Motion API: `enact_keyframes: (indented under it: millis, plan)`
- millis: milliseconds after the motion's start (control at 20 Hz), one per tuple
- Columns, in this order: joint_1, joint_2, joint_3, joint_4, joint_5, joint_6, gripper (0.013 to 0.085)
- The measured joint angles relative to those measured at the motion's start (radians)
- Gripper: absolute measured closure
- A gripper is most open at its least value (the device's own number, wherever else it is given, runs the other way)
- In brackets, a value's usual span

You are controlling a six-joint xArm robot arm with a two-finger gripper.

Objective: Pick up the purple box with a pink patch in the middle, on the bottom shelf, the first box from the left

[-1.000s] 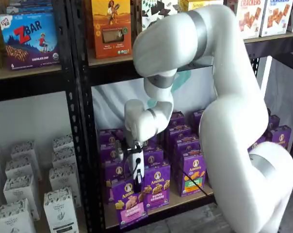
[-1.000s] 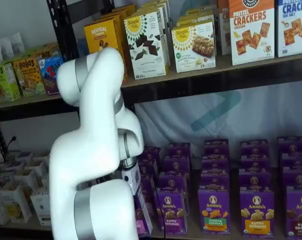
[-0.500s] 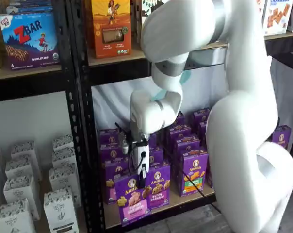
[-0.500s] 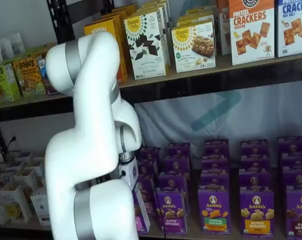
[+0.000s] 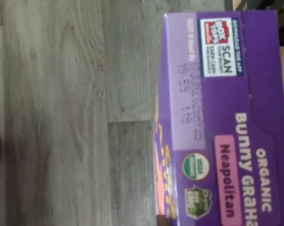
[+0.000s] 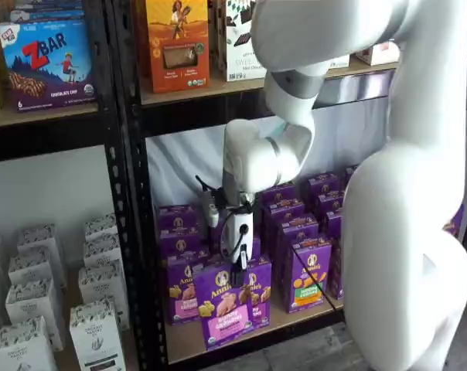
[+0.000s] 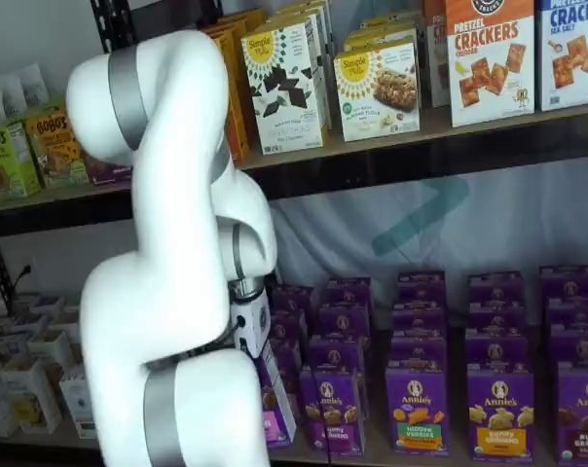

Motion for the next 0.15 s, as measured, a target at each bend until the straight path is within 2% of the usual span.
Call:
enact_keyframes:
  millis: [150]
  plan:
    - [-0.007, -0.047, 0.035, -0.011, 0.018, 0.004, 0.061]
